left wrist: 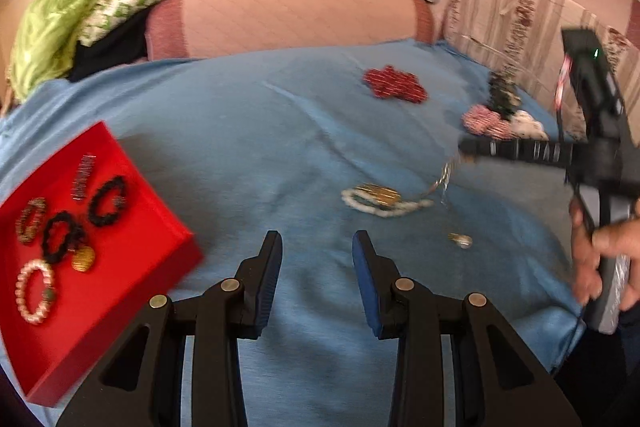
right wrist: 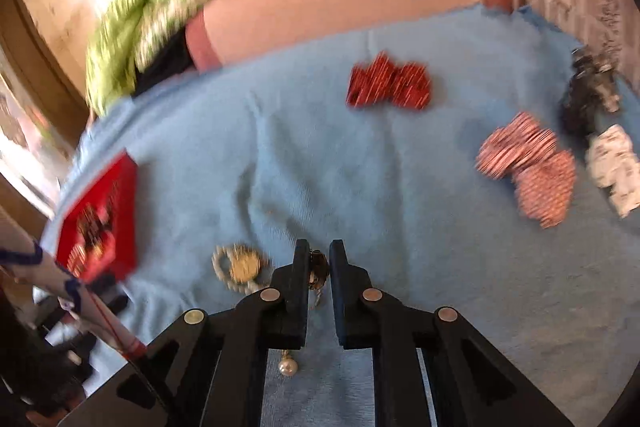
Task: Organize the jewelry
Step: 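Grasp the pearl earring with the left tool while the right tool grasps a gold chain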
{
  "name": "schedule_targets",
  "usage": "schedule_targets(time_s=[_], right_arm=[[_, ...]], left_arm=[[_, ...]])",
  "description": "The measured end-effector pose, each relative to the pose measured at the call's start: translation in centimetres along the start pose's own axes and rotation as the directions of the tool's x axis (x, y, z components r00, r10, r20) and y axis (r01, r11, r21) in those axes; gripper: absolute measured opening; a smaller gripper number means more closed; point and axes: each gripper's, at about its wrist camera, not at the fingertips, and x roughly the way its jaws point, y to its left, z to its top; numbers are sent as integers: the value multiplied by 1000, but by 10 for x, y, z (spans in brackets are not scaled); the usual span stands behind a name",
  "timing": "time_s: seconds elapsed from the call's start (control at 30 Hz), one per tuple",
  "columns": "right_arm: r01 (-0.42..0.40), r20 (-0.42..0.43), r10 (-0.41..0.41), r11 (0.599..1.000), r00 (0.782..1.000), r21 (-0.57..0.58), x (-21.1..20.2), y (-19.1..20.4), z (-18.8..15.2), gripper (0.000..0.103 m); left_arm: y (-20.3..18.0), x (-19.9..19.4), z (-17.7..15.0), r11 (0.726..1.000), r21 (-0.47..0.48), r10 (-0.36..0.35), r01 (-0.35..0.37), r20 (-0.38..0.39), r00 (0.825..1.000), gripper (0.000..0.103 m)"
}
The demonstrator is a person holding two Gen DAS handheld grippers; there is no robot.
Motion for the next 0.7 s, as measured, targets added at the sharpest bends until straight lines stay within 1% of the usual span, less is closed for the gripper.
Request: schedule_targets(time_s=[0.07, 0.13, 0.2, 0.33, 0.4, 0.47, 0.53, 0.6, 0.63, 0.7], right_arm=[[-21, 63, 20, 1000, 998, 16, -17, -9, 4, 11], [-43, 111, 40, 999, 993, 27, -31, -15, 5, 11], [-69, 144, 61, 997, 988, 48, -39, -19, 8, 11], [-105, 153, 94, 992, 984, 65, -45, -23, 11, 11], [-121, 150, 110, 990, 983, 67, -47, -27, 8, 11], [-130, 150, 121, 990, 981, 57, -50, -25, 8, 11], [-136, 153, 126, 989, 980, 52, -51, -24, 9, 11], [-142, 153, 133, 989, 979, 50, -51, -24, 9, 11], [-144, 154, 134, 988, 979, 51, -52, -24, 9, 11], [-148, 150, 138, 988, 979, 51, -52, -25, 9, 11]], left_arm=[[-10, 5, 0, 999, -12, -50, 50, -19, 999, 35], [-21, 11, 3, 993, -30, -113, 111, -43, 993, 35], [-32, 17, 4, 990, -35, -137, 135, -55, 989, 35], [-61, 37, 5, 985, -34, -175, 172, -103, 979, 35], [-75, 45, 3, 984, -19, -177, 176, -123, 976, 35], [-88, 54, 2, 987, 0, -161, 162, -133, 978, 35], [-98, 64, 2, 993, 11, -115, 118, -145, 983, 35], [-102, 70, 1, 995, 15, -97, 100, -142, 985, 34], [-107, 72, 0, 997, 40, -66, 72, -131, 989, 32], [-113, 74, -1, 996, 81, -26, 36, -118, 993, 22]])
